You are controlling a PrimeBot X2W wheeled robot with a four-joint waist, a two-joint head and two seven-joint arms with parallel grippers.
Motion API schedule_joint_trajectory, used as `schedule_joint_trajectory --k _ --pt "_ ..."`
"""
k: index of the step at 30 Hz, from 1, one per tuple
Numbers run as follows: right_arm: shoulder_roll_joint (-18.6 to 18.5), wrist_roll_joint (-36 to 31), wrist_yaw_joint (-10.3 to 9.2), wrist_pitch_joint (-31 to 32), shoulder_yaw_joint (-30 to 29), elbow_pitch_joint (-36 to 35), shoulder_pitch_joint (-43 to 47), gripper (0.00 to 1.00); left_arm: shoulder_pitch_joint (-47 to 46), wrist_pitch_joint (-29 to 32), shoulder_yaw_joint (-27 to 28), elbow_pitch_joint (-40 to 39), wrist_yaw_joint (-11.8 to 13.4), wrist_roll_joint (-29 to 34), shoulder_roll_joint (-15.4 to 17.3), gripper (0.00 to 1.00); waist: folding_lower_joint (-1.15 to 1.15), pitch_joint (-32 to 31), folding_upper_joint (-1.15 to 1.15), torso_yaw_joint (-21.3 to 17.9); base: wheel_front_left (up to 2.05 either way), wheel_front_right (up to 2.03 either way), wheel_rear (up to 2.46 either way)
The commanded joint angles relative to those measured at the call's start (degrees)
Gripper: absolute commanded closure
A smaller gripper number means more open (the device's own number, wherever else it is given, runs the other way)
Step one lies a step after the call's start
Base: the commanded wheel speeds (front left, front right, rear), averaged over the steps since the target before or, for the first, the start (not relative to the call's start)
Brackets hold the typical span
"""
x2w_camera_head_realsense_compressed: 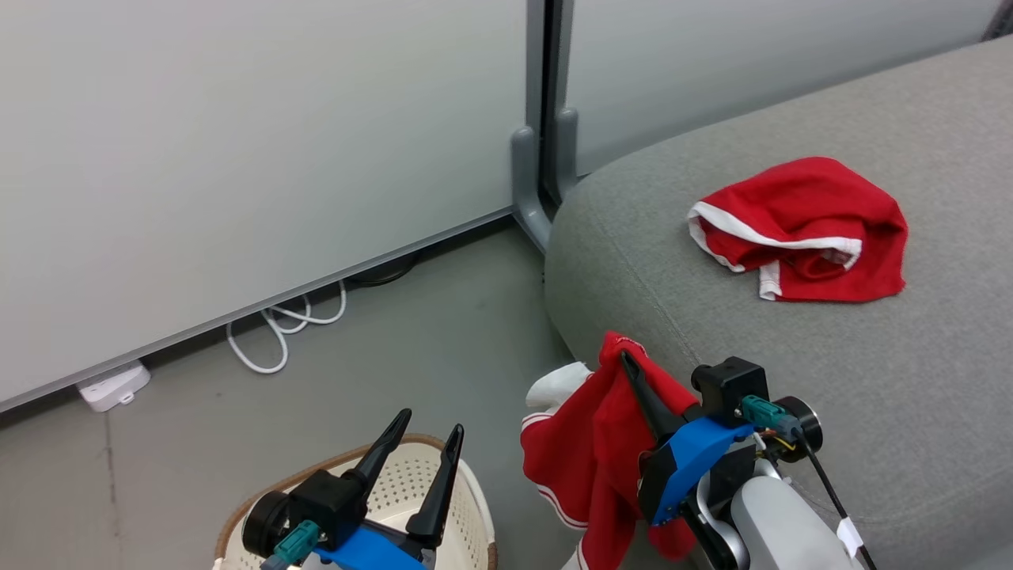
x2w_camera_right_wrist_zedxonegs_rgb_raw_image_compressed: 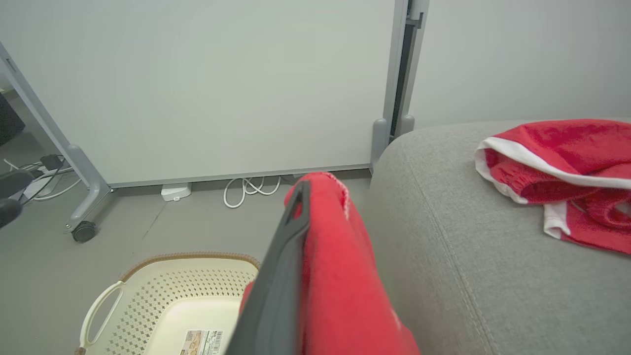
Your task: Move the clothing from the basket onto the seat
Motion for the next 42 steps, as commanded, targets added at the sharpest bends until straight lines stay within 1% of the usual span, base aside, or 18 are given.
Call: schedule_joint_trajectory --k 1,8,11,18,26,30,33,36,38,42 --pt "-0.02 0.19 -0.04 -0.48 -0.04 -0.31 -0.45 1.0 -0.74 -0.19 -0.03 -0.15 -0.18 0.4 0.25 0.0 0.0 1.09 0.0 -4.2 0.0 0.0 0.0" --pt "-0.01 0.52 -0.04 -0.95 -0.1 0.04 -0.19 1.0 -1.66 -0.19 -0.77 -0.14 -0.22 0.05 0.72 0.0 0.0 2.55 0.0 -9.04 0.0 0.0 0.0" --pt "-0.01 0.68 -0.04 -1.21 -0.12 0.23 -0.48 1.0 -1.93 -0.19 -0.99 0.01 -0.22 -0.14 0.78 0.0 0.0 2.79 0.0 -9.93 0.0 0.0 0.0" --pt "-0.01 0.78 -0.04 -1.52 -0.59 0.39 -0.68 1.0 -1.86 -0.19 -1.44 0.11 -0.23 -0.4 0.8 0.0 0.0 3.02 0.0 -10.44 0.0 0.0 0.0" --pt "-0.17 0.51 -0.04 -1.87 -1.9 0.24 -1.92 1.0 -2.29 -0.19 -1.57 0.08 -0.22 -0.33 1.07 0.0 0.0 3.69 0.0 -9.12 0.0 0.0 0.0" --pt "-2.47 -0.62 -0.05 -1.09 -4.15 -0.85 -5.4 1.0 -2.73 -0.19 -1.71 -0.12 -0.22 -0.13 1.26 0.0 0.0 4.57 0.0 -8.55 0.0 0.0 0.0" --pt "-5.46 -1.14 -0.05 0.42 -5.48 -2.28 -9.44 1.0 -3.36 -0.19 -1.9 -0.44 -0.22 0.08 1.65 0.0 0.0 5.97 0.0 -8.02 0.0 0.0 0.0" --pt "-10.05 -0.69 -0.05 1.92 -8.76 -4.29 -15.02 1.0 -5.05 -0.19 -2.49 -0.94 -0.22 0.46 2.42 0.0 0.0 8.69 0.0 -6.85 0.0 0.0 0.0" --pt "-12.32 0.04 -0.05 3.16 -11.01 -5.53 -18.51 1.0 -6.39 -0.19 -3.14 -1.29 -0.22 0.59 3.07 0.0 0.0 10.72 0.0 -5.82 0.0 0.0 0.0" --pt "-18.55 1.91 -0.05 5.87 -15.81 -7.74 -25.69 1.0 -9.88 -0.19 -4.67 -2.25 -0.23 0.98 4.6 0.0 0.0 16.12 0.0 -3.56 0.0 0.0 0.0"
